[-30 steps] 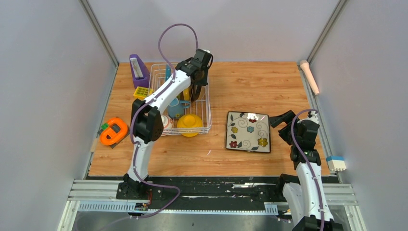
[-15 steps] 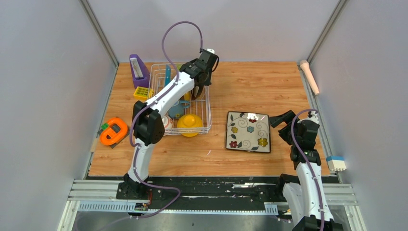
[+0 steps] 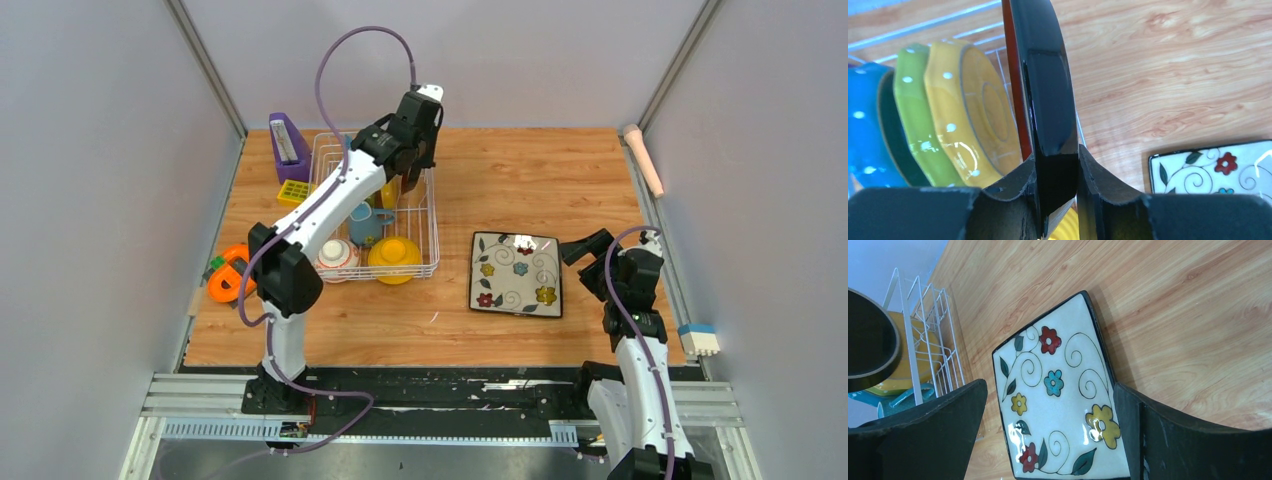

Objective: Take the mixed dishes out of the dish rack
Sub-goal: Pick up the plate from the dish rack.

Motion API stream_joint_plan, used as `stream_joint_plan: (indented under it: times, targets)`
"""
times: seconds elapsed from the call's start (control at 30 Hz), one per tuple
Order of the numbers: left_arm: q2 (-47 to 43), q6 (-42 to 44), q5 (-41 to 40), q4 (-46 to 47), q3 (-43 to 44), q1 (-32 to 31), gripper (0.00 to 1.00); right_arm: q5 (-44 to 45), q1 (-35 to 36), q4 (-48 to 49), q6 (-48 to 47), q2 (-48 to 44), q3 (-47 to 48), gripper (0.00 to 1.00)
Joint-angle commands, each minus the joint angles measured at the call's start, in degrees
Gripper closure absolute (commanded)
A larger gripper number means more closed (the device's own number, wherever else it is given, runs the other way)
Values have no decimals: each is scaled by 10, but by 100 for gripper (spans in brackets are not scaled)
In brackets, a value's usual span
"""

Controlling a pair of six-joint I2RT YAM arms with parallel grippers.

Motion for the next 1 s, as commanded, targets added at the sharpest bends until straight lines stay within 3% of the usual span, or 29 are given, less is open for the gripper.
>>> stream_joint_plan:
  times: [0.0, 0.13, 0.33, 0.57, 0.7, 0.8, 0.97]
  targets:
    - [-122, 68, 20, 100, 8, -8, 100, 4, 2, 21, -6, 0, 3, 0]
    - [-166, 159, 116, 135, -35, -22, 100, 2, 2, 16, -5, -1, 6, 0]
    - [-235, 289, 143, 165, -110, -59, 100, -21, 2, 4, 5, -3, 15, 0]
    - [-353, 451, 378, 183, -256, -62, 100, -161, 1, 16, 45, 5, 44, 0]
    - [-400, 599, 515, 86, -313, -67, 100, -261, 1, 18, 76, 32, 75, 0]
    - [-423, 677, 535, 39, -346, -82, 100, -338, 1, 18, 79, 55, 104, 0]
    - [-451, 786, 478, 12, -398, -130, 100, -425, 2, 6, 115, 84, 141, 0]
